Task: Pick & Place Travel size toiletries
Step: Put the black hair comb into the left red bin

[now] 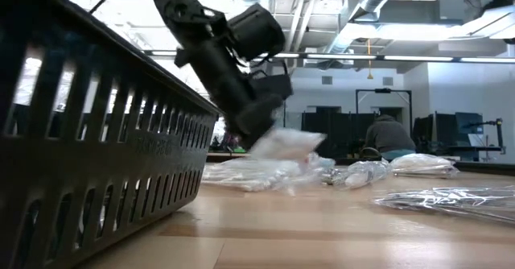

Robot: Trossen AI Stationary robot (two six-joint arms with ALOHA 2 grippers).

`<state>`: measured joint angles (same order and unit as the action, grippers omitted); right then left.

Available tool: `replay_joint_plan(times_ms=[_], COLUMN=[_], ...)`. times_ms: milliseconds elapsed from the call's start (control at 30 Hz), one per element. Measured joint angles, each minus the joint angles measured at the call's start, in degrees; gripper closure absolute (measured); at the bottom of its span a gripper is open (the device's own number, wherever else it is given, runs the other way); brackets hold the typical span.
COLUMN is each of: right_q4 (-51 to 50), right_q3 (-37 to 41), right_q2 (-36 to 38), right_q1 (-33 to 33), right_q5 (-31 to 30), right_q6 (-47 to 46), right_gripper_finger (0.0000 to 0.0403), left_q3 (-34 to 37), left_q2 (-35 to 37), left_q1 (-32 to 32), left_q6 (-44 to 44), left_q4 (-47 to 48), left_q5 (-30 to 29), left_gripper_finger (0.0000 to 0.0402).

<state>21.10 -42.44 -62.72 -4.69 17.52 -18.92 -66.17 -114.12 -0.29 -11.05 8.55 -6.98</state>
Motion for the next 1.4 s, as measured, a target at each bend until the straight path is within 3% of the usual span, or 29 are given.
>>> replay_joint_plan(times_ms=[167,367,433,567,767,900,1167,1400], right_q4=[-0.5,-2.8,-4.5,-6.5,-7.6,-7.7,-8.7,-9.3], right_q3=[0.0,0.0,0.0,0.0,0.0,0.0,0.0,0.0], right_q2=[0.0,-0.3,-0.3,-0.3,-0.3,-0.3,-0.3,-0.3], right_q1=[0.2,1.6,2.4,3.9,4.3,4.3,4.3,4.3], right_q5=[0.0,0.0,0.0,-0.1,-0.2,-0.2,-0.1,-0.1], right_q6=[0.0,0.0,-0.2,-0.4,-0.6,-0.6,-0.6,-0.6], right_gripper_finger=[0.04,0.04,0.04,0.04,0.04,0.04,0.04,0.04], left_q3=[0.5,1.5,2.1,2.5,2.6,2.6,2.6,4.4], left_q2=[4.6,10.8,12.1,11.1,6.6,4.3,4.4,6.2], left_q1=[-2.6,-6.2,-7.0,-8.1,-7.9,-7.5,-2.8,-1.7], left_q6=[-0.8,-0.5,0.1,0.6,2.1,2.0,-4.6,-11.9], left_q4=[8.2,5.8,3.8,-2.8,-1.7,-1.6,11.4,14.3], left_q5=[-1.5,-13.7,-12.0,-2.7,8.3,10.0,0.1,-9.4], left_gripper_finger=[0.0401,0.0401,0.0401,0.0401,0.0401,0.0401,0.0401,0.0401])
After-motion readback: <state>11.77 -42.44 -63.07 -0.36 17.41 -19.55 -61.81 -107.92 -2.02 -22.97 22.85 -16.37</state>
